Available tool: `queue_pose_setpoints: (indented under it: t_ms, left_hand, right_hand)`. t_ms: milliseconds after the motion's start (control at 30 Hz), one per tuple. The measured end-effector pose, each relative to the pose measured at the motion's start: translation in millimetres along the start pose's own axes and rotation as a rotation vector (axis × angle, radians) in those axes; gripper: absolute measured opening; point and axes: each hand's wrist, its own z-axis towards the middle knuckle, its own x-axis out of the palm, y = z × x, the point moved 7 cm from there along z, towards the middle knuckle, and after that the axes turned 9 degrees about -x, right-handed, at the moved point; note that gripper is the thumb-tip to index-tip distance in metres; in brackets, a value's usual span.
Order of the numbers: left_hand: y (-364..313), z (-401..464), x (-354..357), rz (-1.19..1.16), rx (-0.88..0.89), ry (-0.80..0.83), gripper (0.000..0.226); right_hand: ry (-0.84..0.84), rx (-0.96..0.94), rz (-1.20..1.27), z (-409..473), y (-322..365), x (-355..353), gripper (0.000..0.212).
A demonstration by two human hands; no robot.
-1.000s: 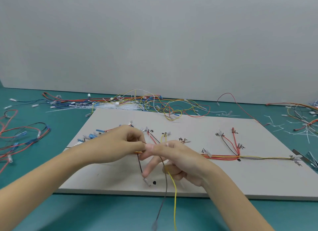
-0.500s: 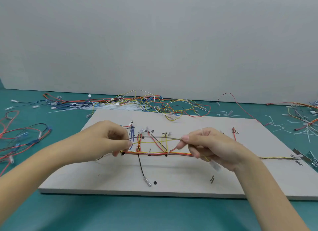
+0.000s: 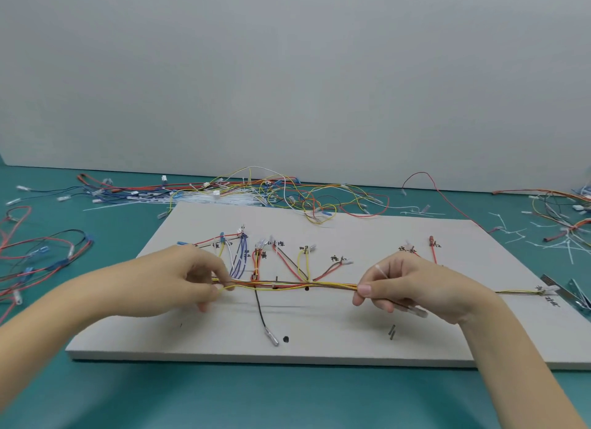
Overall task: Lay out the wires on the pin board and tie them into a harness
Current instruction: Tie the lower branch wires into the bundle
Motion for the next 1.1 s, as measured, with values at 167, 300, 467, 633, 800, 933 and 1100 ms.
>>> queue_pose_setpoints:
  t_ms: [167,300,467,633,800,933,1100]
  left_hand:
    - [-33,4,26,-0.186,0.108,0.109,0.02]
    - [-49,15,41,-0.153,0.137,0.063,0.032]
    - [-55,25,47,-0.197,0.139,0.052,0.014]
    - [-55,27,37,-0.059,0.19,-0.09,0.009]
    - [-45,21,27,-0.095,0.212,-0.082,0.03]
    - [-41,15,34,-0.135,0.211,-0.044,0.037]
    - [-40,11,35,-0.197,0.222,-0.136,0.012]
  right_hand:
    - [-0.001,0.022,-0.017,-2,-4,0,0.029]
    - [-0.032,0.056,-0.04,-7,-10,-3,0.027]
    - [-0.047,0.046,0.012,-13,-10,-8,0.017]
    - [-0.039,0.037,0.03,-15,-10,-5,0.018]
    - [-0.016,0.063,0.011,-24,-13,-10,0.021]
    - [0.006,0.099,-0.009,-27,-16,-8,0.015]
    - [0.004,0.158,-0.025,-33,-22,-7,0.013]
